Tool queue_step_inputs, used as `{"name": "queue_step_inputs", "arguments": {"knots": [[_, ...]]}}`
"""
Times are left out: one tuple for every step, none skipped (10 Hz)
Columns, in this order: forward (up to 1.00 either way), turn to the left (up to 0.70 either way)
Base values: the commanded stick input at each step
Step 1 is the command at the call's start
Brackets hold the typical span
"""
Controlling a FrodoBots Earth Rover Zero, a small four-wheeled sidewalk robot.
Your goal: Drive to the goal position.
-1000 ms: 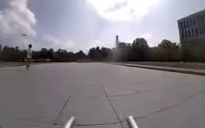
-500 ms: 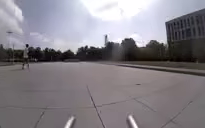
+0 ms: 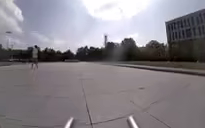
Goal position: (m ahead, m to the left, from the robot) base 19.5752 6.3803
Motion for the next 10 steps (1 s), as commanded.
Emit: {"name": "queue_step_inputs", "arguments": {"knots": [[0.70,0.05],[0.70,0.05],[0.70,0.05],[0.70,0.05],[0.70,0.05],[0.70,0.05],[0.70,0.05],[0.70,0.05],[0.70,0.05],[0.70,0.05]]}}
